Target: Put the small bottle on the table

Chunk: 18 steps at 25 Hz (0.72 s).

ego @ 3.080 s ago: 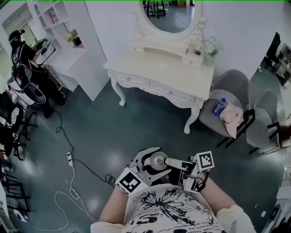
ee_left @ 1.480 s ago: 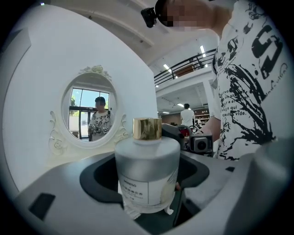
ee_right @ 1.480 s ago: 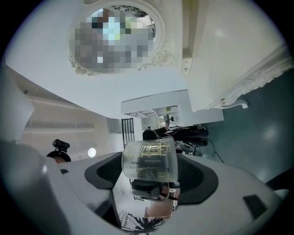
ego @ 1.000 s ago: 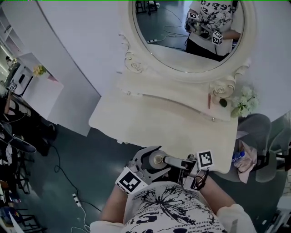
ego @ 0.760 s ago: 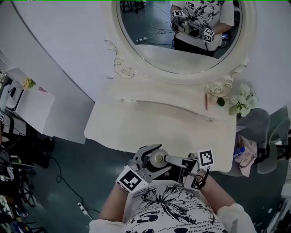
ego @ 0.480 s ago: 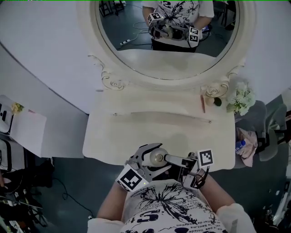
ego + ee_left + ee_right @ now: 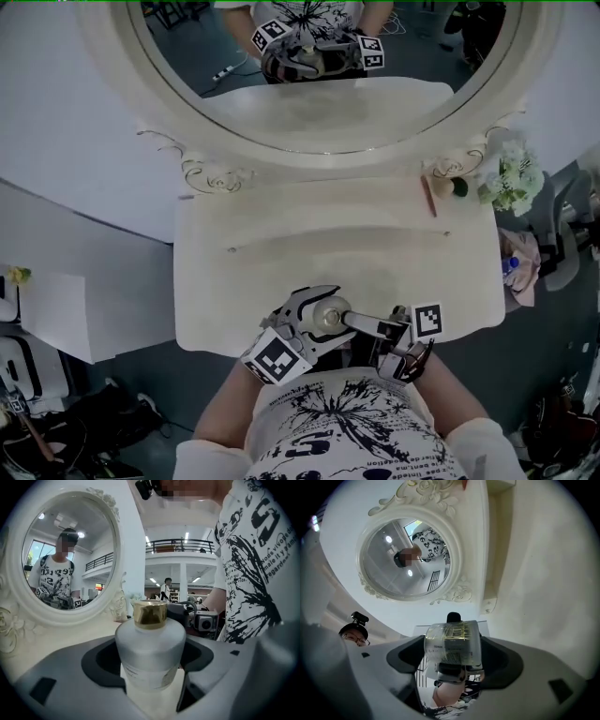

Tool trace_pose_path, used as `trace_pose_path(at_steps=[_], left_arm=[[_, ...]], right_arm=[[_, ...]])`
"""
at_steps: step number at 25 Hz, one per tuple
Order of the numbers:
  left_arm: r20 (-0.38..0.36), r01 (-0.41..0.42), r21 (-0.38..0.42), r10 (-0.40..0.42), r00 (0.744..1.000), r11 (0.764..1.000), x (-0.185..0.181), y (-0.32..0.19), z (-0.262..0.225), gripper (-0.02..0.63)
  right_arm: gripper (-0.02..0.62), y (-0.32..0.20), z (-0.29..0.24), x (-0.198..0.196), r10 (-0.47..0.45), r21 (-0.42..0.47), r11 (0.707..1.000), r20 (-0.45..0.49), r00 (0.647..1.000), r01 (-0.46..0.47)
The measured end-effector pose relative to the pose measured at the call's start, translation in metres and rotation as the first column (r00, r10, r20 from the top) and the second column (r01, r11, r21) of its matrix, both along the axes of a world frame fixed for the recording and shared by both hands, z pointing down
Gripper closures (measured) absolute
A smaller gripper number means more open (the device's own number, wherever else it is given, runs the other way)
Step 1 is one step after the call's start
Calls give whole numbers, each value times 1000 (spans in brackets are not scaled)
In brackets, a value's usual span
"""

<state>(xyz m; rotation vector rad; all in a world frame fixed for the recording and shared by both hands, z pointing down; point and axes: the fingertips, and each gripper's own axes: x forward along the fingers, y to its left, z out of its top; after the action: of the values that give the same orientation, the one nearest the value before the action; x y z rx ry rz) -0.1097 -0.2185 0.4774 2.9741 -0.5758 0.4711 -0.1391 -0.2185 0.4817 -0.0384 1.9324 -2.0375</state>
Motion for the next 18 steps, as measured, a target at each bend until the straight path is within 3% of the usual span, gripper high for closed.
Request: trace_pose_path(at_steps=[6, 12, 15, 18], left_arm=[[44, -2, -28, 3, 999, 1000, -4, -13, 44, 256], [125, 9, -41, -4, 992, 999, -8, -16, 89, 256], [147, 17, -60, -8, 989, 998, -6, -17, 107, 256], [168, 16, -78, -3, 986, 997, -4, -16, 120, 256]], right_arm=[[219, -13, 44, 0, 26, -47, 998, -67, 997, -29], [221, -19, 84, 8, 9, 2, 1000, -249, 968, -8], [225, -19, 99, 12, -6, -32, 999, -300, 954, -4], [292, -19, 105, 16, -9, -62, 998, -312, 950, -11]])
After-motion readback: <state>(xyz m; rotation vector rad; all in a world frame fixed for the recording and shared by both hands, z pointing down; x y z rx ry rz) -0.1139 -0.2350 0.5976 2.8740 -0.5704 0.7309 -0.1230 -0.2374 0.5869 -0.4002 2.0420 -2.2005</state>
